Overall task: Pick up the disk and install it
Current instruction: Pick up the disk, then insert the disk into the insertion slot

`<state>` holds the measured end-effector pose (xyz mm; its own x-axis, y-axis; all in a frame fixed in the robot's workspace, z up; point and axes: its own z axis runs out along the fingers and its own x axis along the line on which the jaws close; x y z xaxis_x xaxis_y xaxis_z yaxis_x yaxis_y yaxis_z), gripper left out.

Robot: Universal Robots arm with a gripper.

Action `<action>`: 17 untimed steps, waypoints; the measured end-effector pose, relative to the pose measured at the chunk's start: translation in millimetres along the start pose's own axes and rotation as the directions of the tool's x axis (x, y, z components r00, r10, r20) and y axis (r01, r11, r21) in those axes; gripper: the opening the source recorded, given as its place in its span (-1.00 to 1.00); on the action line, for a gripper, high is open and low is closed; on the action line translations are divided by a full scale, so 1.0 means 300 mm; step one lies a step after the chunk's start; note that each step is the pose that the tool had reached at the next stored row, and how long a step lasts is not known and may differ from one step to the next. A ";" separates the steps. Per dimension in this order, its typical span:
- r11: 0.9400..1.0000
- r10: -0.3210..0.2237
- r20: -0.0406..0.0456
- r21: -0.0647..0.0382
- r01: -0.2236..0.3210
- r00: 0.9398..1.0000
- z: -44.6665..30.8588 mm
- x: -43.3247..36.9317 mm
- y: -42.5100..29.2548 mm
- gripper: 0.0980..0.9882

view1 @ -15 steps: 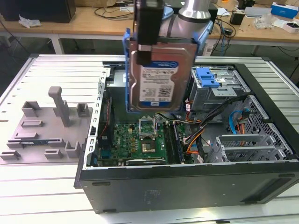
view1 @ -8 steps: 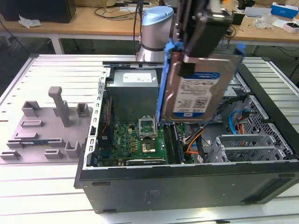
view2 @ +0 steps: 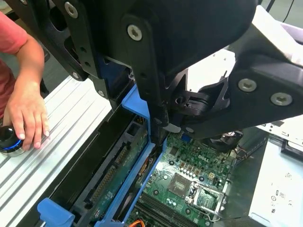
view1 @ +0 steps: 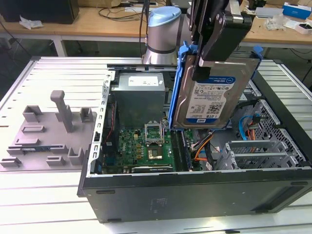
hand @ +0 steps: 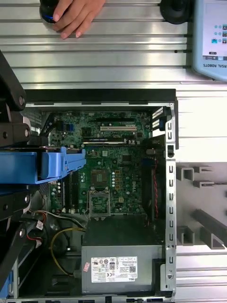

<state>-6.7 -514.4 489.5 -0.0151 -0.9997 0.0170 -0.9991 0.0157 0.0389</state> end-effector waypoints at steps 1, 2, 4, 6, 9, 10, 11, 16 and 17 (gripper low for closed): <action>1.000 0.000 0.000 0.000 0.000 1.000 0.000 0.000 -0.001 -0.40; 1.000 0.000 0.000 0.000 0.000 1.000 0.000 0.000 -0.001 -0.40; 1.000 0.000 0.000 0.000 0.000 1.000 0.000 0.000 -0.002 -0.40; 1.000 0.000 0.000 0.000 0.000 1.000 0.000 0.000 -0.002 -0.40; 1.000 0.000 0.000 0.000 0.000 1.000 0.000 0.000 -0.003 -0.40; 1.000 0.000 0.000 0.000 0.000 1.000 0.000 0.000 -0.003 -0.40; 1.000 0.000 0.000 0.000 0.000 1.000 0.000 0.000 -0.003 -0.40; 1.000 0.000 0.000 0.000 0.000 1.000 0.000 0.000 -0.004 -0.40; 1.000 0.000 0.000 0.000 0.000 1.000 0.000 0.000 -0.004 -0.40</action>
<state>-5.5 -514.4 489.4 -0.0151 -0.9997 0.0169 -0.9991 0.0157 0.0389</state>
